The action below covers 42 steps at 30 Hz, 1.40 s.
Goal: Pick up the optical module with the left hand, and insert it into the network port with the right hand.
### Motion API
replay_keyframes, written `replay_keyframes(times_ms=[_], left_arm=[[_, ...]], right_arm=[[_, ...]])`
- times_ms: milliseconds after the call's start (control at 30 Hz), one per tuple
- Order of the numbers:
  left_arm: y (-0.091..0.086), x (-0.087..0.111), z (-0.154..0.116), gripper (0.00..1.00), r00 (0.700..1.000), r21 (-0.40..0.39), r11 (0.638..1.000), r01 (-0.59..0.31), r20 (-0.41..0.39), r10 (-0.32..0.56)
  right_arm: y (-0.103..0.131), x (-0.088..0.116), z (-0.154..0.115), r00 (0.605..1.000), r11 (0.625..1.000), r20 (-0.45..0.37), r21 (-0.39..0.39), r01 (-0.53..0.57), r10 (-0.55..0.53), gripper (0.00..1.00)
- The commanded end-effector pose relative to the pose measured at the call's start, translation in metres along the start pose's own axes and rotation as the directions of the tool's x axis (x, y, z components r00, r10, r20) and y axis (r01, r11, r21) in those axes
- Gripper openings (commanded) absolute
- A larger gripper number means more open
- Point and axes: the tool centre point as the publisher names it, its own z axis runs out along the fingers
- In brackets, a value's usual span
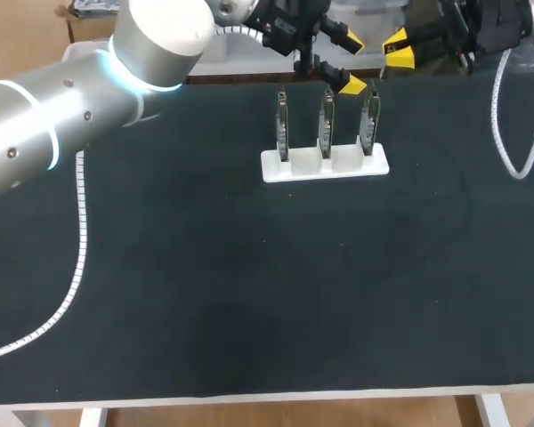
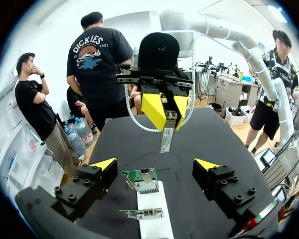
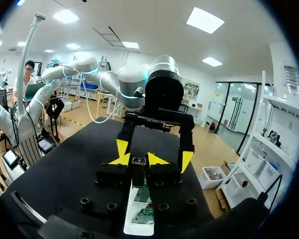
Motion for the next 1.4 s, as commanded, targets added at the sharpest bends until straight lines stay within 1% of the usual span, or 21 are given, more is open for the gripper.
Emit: replay_keyframes(times_ms=[33, 233, 267, 400, 533, 600, 633, 1400], left_arm=[[0.003, 0.0, 0.0, 1.0, 1.0, 0.005, 1.0, -0.002, -0.003, 0.002], [0.003, 0.0, 0.0, 1.0, 1.0, 0.005, 1.0, -0.002, -0.003, 0.002], [0.003, 0.0, 0.0, 1.0, 1.0, 0.005, 1.0, -0.002, -0.003, 0.002], [0.003, 0.0, 0.0, 1.0, 1.0, 0.005, 1.0, -0.002, -0.003, 0.002], [0.003, 0.0, 0.0, 1.0, 1.0, 0.005, 1.0, -0.002, -0.003, 0.002], [0.003, 0.0, 0.0, 1.0, 1.0, 0.005, 1.0, -0.002, -0.003, 0.002], [0.003, 0.0, 0.0, 1.0, 1.0, 0.005, 1.0, -0.002, -0.003, 0.002], [0.003, 0.0, 0.0, 1.0, 1.0, 0.005, 1.0, -0.002, -0.003, 0.002]], right_arm=[[-0.011, 0.004, 0.003, 1.0, 0.999, -0.003, -0.032, -0.022, 0.022, 0.0], [-0.02, 0.015, 0.005, 0.998, 0.996, -0.009, -0.075, -0.057, 0.056, 0.0], [-0.022, 0.016, 0.004, 0.998, 0.995, -0.018, -0.081, -0.06, 0.059, 0.0], [-0.027, 0.018, 0.003, 0.997, 0.993, 0.004, -0.094, -0.075, 0.076, 0.0], [-0.03, 0.018, 0.003, 0.997, 0.992, 0.005, -0.106, -0.071, 0.072, 0.0], [-0.03, 0.017, 0.003, 0.998, 0.993, -0.016, -0.099, -0.07, 0.068, 0.0], [-0.03, 0.016, 0.002, 0.998, 0.994, -0.006, -0.095, -0.058, 0.058, 0.0], [-0.03, 0.016, 0.002, 0.998, 0.994, -0.006, -0.095, -0.058, 0.058, 0.0]])
